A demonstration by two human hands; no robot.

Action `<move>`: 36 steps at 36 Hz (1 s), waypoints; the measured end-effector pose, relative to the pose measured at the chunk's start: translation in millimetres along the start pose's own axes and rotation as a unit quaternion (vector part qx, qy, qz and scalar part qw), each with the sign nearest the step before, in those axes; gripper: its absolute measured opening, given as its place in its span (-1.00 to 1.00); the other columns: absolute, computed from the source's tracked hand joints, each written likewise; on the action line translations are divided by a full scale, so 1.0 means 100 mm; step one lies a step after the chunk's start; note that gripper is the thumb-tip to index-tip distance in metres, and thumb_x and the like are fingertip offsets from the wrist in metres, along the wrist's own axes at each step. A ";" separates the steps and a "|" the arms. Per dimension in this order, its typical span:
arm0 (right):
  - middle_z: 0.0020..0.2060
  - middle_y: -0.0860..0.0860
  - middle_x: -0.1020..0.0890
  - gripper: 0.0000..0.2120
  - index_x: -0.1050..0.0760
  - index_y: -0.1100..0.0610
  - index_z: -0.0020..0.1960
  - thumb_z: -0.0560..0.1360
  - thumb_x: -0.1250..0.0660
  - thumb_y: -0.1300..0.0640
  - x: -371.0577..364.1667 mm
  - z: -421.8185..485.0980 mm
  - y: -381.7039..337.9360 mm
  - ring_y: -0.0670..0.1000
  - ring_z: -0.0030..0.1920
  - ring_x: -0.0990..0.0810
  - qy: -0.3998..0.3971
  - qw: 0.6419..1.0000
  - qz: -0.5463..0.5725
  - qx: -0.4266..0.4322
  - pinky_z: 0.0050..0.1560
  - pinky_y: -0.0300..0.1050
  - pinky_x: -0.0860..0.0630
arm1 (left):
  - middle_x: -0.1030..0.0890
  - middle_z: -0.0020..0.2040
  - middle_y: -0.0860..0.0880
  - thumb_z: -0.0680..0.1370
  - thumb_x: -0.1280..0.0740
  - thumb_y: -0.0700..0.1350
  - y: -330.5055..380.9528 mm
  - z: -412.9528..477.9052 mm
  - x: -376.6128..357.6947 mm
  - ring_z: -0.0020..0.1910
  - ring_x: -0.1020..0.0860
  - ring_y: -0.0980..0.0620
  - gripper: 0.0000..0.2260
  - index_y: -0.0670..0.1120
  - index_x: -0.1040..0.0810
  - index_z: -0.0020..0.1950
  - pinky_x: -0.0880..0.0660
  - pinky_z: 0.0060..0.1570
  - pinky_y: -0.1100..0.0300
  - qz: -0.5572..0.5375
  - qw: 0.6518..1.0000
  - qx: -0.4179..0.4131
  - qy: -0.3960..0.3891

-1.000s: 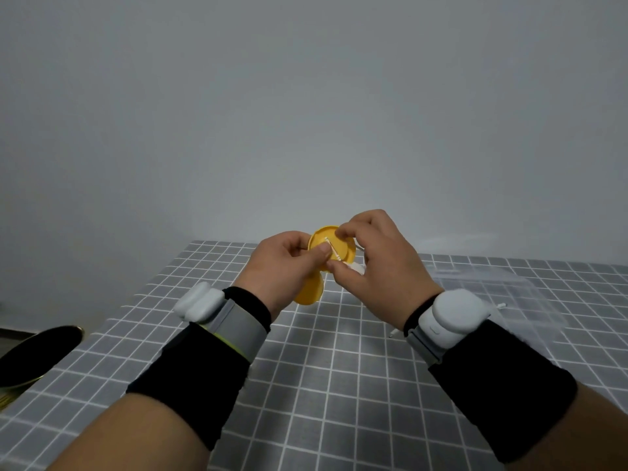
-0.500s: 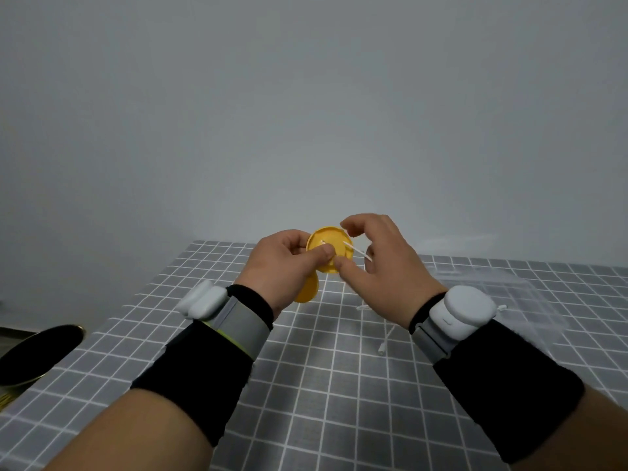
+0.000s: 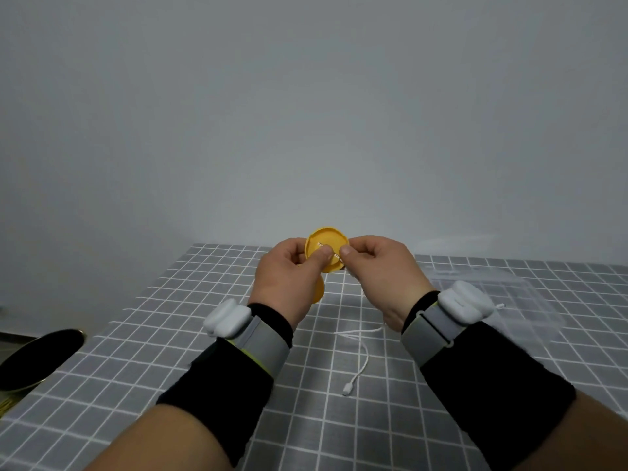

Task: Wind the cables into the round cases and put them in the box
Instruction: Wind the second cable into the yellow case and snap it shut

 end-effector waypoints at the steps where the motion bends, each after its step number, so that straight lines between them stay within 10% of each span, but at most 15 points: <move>1: -0.20 -0.06 -0.69 -0.88 -0.64 0.08 0.05 0.57 -0.38 0.07 0.03 0.00 -0.01 -0.12 -0.15 -0.64 -0.001 1.000 -0.010 -0.001 0.00 -0.14 -0.55 | -0.63 -0.24 0.02 0.50 -0.47 0.00 -0.01 0.00 0.00 -0.27 -0.56 0.09 -0.89 -0.02 -0.64 -0.10 -0.50 -0.25 0.19 0.002 1.000 0.005 -0.009; 17: -0.17 -0.06 -0.68 -0.90 -0.64 0.01 -0.03 0.53 -0.40 0.00 0.17 0.01 -0.40 0.00 -0.07 -0.64 -0.111 0.951 -0.270 0.100 0.01 -0.05 -0.56 | -0.70 -0.16 0.03 0.51 -0.48 -0.08 0.36 0.18 0.06 -0.27 -0.68 0.10 -0.87 -0.04 -0.63 0.02 -0.64 -0.24 0.20 0.213 0.945 -0.061 -0.241; 29: 0.03 -0.04 -0.58 -0.67 -0.50 -0.01 0.25 0.54 -0.37 -0.11 0.22 0.02 -0.28 -0.06 0.04 -0.55 0.003 0.973 -0.213 0.086 0.04 -0.17 -0.40 | -0.70 -0.10 -0.11 0.53 -0.45 -0.16 0.22 0.20 0.08 -0.19 -0.70 -0.08 -0.89 -0.11 -0.63 0.04 -0.67 -0.13 0.00 0.083 0.985 -0.041 -0.145; 36: -0.19 -0.11 -0.57 -0.69 -0.53 0.06 0.20 0.54 -0.39 -0.06 0.13 0.01 -0.17 -0.07 -0.19 -0.55 0.026 0.993 -0.107 0.038 -0.10 -0.12 -0.47 | -0.69 -0.06 -0.15 0.54 -0.44 -0.17 0.10 0.18 0.06 -0.15 -0.70 -0.11 -0.86 -0.12 -0.62 0.08 -0.67 -0.16 0.01 0.006 0.995 -0.018 -0.100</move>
Point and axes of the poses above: each hand's wrist, its own z-axis towards the middle knuckle, its own x-axis out of the back of the hand, y = z × x, the point moved 5 cm from there along z, towards the middle knuckle
